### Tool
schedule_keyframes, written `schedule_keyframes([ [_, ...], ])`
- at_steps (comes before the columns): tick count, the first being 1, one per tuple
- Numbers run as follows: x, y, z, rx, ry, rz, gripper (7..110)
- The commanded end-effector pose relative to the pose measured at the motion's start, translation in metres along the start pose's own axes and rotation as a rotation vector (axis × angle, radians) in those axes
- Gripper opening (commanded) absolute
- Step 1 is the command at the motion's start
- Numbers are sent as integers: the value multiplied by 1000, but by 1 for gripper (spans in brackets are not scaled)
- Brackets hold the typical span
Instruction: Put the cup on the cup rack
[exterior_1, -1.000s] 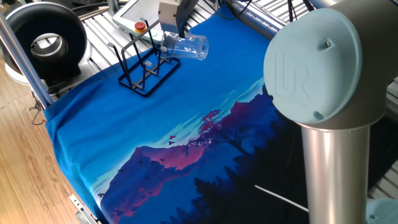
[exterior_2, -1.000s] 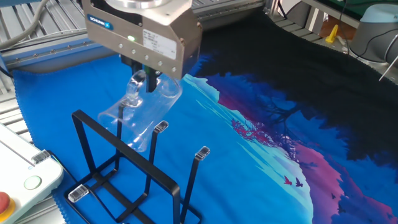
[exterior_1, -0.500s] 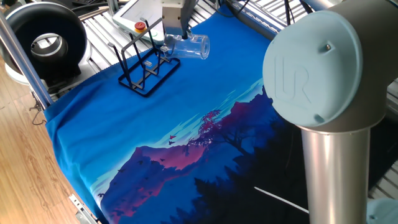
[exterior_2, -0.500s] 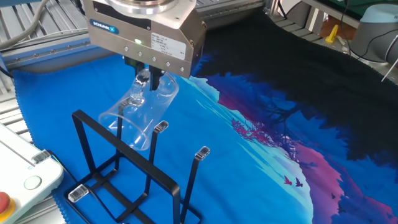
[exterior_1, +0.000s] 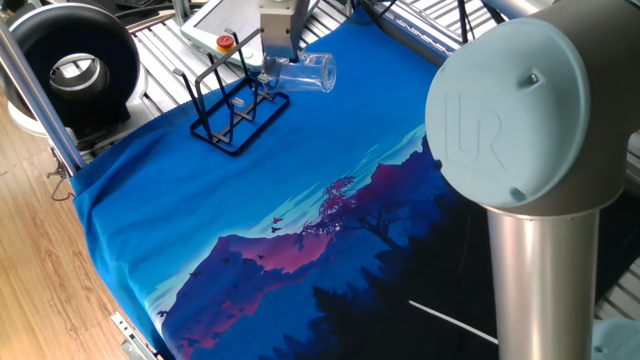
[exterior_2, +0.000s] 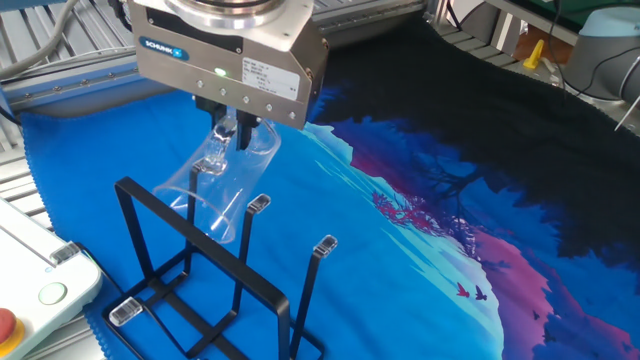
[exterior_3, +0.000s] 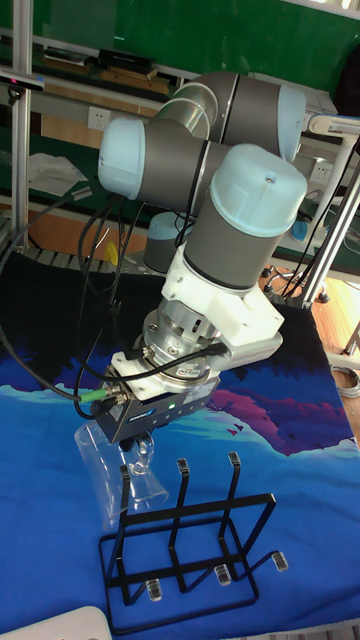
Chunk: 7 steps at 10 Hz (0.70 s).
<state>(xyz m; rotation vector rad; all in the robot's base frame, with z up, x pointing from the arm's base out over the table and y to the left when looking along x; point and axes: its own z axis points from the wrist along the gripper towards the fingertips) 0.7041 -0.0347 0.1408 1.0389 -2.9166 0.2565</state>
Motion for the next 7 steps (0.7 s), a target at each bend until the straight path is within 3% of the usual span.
schedule_keyframes([
  [1, -8, 3, 2, -2, -28, -2, 7],
  [7, -2, 15, 1, -47, -5, -56, 7],
])
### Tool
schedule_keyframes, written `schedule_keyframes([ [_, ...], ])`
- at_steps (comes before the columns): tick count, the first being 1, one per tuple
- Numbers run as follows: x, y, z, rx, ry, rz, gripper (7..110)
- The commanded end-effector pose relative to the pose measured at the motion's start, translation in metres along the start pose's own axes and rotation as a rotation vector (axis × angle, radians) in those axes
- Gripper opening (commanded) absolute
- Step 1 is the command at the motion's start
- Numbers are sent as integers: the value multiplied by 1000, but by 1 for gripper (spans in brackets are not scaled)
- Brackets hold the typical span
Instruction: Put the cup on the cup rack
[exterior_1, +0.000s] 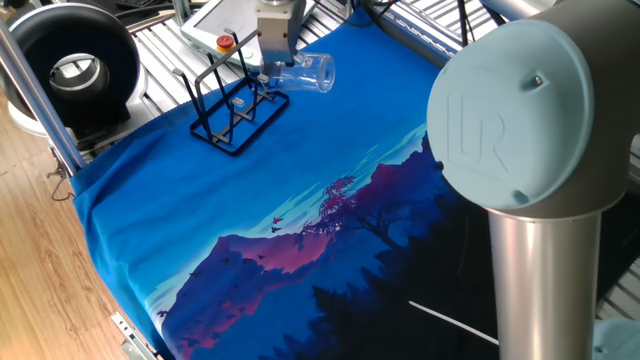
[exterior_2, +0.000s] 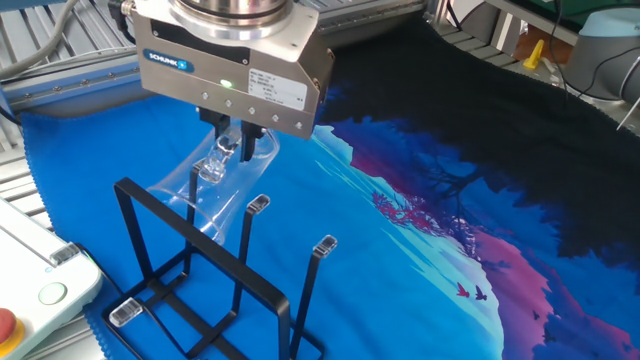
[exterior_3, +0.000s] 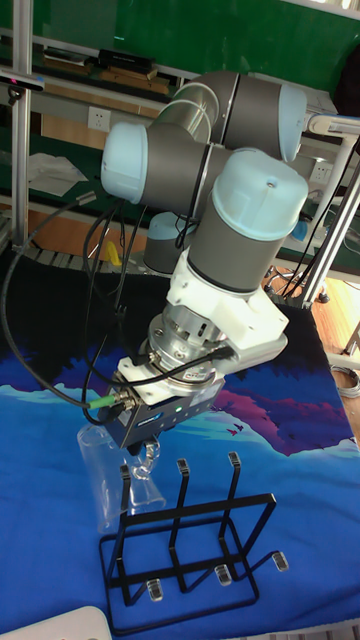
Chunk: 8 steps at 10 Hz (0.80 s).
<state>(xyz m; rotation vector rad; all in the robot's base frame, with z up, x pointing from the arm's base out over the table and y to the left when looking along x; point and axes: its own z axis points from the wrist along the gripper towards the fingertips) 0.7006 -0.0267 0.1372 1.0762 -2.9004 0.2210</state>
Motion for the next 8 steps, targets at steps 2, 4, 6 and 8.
schedule_keyframes([
  [2, 0, 7, -1, -31, -3, -49, 7],
  [4, 1, 7, -1, -28, 1, -75, 7],
  [6, 0, 10, -1, -41, -3, -86, 7],
  [8, -2, 14, -1, -57, -11, -90, 7],
])
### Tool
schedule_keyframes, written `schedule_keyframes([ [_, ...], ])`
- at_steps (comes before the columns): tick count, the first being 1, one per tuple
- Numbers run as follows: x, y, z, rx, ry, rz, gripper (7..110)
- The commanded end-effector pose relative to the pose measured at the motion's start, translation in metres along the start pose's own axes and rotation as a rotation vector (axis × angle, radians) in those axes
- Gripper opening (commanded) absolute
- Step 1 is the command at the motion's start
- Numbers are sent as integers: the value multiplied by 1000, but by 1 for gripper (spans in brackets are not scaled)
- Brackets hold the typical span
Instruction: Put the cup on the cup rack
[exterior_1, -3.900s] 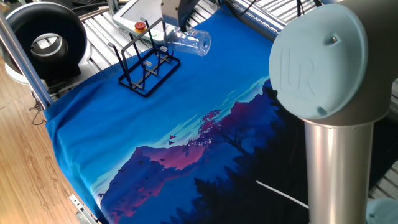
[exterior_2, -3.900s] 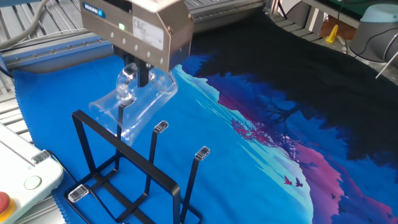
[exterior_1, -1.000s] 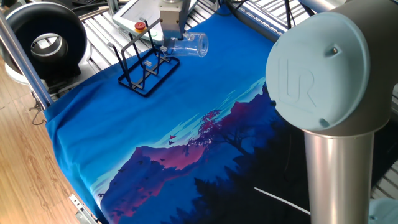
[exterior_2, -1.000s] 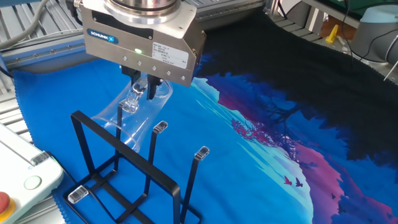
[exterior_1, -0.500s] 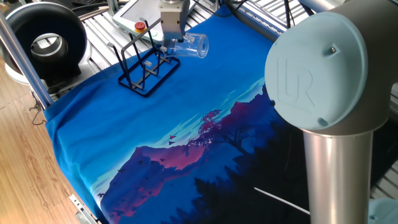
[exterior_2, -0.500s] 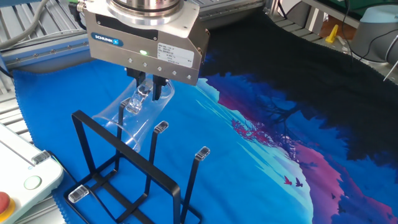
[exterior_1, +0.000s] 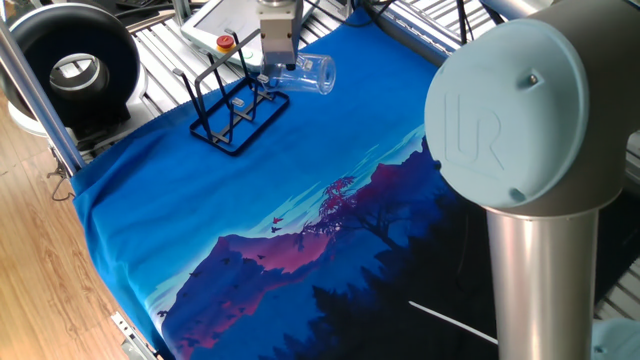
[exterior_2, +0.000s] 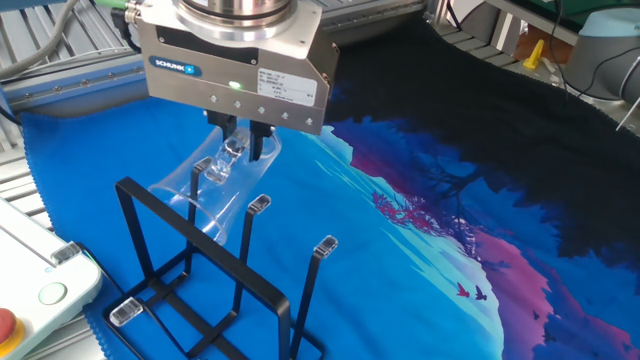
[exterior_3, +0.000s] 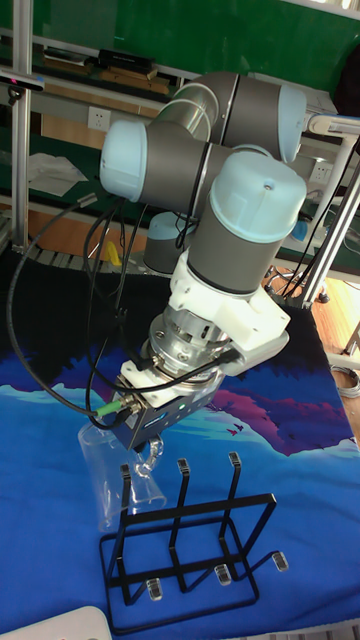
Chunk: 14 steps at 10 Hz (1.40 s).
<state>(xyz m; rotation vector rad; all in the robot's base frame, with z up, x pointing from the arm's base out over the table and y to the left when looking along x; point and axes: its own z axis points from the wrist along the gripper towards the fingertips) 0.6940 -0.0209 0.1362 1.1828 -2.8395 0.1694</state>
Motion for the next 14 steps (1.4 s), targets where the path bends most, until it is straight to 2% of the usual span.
schedule_keyframes([
  [1, -7, 9, -1, -40, -32, -7, 7],
  [4, -15, 19, -2, -78, -64, -12, 7],
  [10, -16, 17, -2, -72, -68, -36, 7],
  [14, -22, 19, -3, -77, -94, -51, 7],
])
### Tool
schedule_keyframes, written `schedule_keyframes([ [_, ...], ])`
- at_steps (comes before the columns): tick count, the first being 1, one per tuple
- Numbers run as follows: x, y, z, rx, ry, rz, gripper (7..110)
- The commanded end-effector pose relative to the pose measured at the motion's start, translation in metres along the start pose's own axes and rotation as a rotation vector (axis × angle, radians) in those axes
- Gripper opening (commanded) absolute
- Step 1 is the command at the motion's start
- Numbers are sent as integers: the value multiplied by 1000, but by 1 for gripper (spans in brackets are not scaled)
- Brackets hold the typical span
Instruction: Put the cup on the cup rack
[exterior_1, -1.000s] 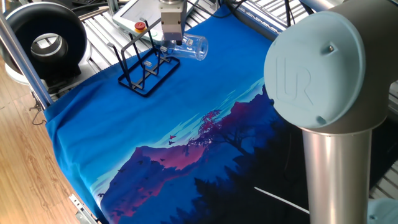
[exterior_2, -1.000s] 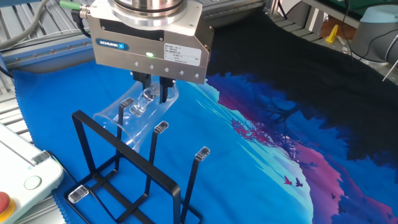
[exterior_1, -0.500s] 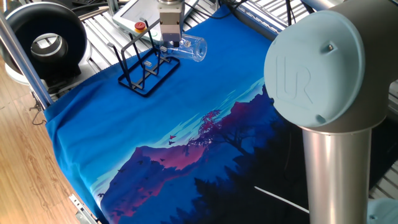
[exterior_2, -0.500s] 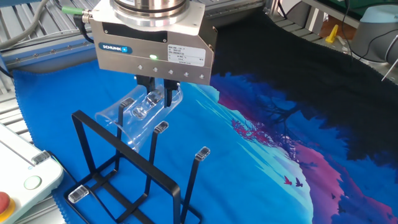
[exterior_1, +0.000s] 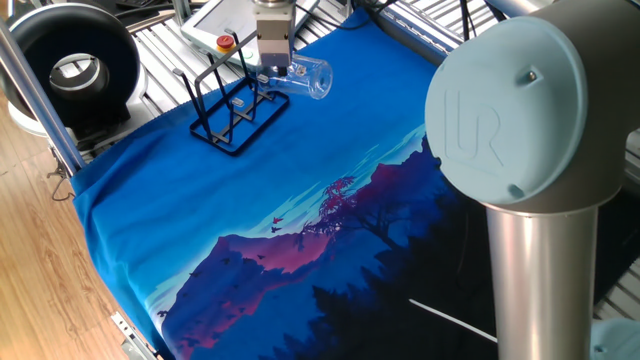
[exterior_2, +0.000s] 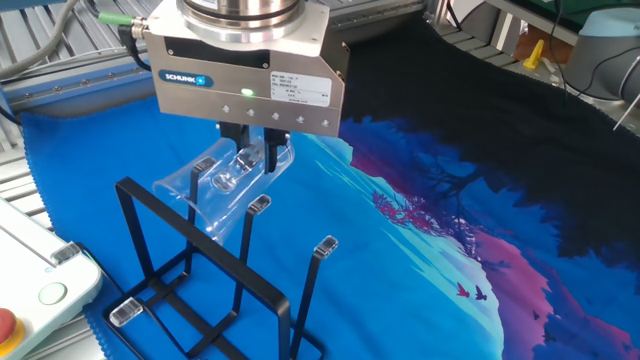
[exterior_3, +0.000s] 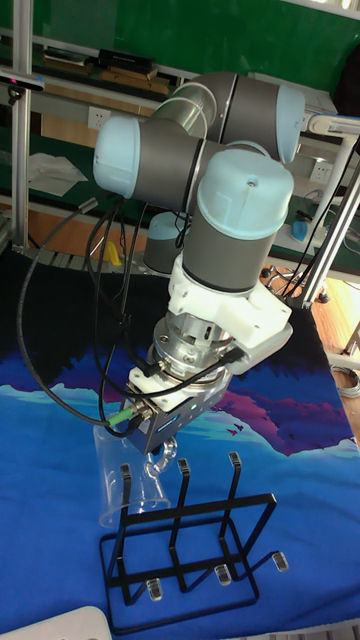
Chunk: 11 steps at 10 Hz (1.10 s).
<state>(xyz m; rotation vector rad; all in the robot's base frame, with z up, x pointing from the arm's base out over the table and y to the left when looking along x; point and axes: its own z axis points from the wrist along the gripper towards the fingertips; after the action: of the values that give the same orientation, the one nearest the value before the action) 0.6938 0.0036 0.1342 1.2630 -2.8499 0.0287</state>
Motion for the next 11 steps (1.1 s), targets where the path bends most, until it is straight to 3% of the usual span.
schedule_keyframes([
  [1, -6, 1, -1, -5, -27, -7, 7],
  [4, -7, 0, -1, -4, -30, 1, 7],
  [8, -26, 5, -3, -24, -107, -3, 7],
  [11, -23, 3, -2, -13, -95, -14, 7],
])
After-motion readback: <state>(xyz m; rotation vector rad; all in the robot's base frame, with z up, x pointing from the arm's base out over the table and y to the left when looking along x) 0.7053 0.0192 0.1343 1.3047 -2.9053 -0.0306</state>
